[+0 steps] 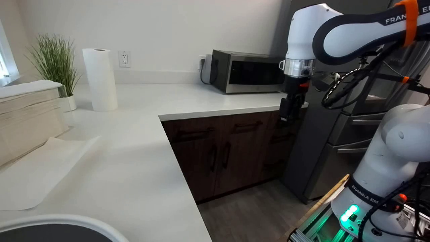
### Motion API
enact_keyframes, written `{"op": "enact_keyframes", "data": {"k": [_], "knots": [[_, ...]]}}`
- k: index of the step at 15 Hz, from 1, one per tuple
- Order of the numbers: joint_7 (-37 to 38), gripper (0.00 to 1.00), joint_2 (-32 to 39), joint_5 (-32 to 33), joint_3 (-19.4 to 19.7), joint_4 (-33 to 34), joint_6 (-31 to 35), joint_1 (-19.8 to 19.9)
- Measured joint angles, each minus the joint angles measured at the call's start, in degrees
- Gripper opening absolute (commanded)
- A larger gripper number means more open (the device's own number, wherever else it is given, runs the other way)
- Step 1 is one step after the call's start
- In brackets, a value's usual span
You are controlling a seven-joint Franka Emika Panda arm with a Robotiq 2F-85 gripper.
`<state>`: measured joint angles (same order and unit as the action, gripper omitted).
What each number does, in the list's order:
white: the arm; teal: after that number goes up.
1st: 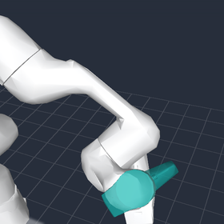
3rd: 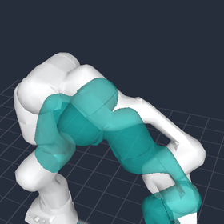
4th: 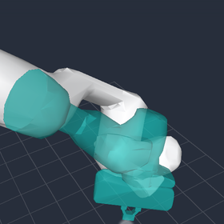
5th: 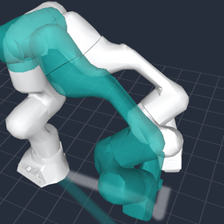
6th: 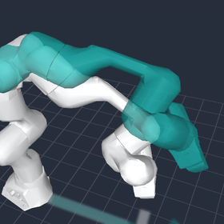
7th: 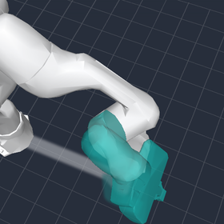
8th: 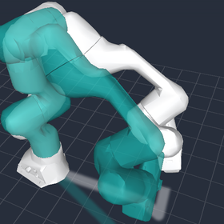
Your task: Open the drawer on the top right side of the kitchen counter
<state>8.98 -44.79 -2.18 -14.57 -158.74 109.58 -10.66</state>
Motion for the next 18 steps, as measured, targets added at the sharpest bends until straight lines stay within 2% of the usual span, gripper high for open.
{"op": "enact_keyframes", "data": {"k": [2,5,11,18], "knots": [[3.8,1.0,0.71,0.21,0.09,0.61,0.29,1.87],[7.37,1.0,3.81,1.19,1.78,1.15,4.1,7.46],[11.77,1.0,15.58,3.12,8.59,4.65,18.1,19.14],[19.53,1.0,30.67,4.25,15.98,12.64,33.03,27.73]]}}
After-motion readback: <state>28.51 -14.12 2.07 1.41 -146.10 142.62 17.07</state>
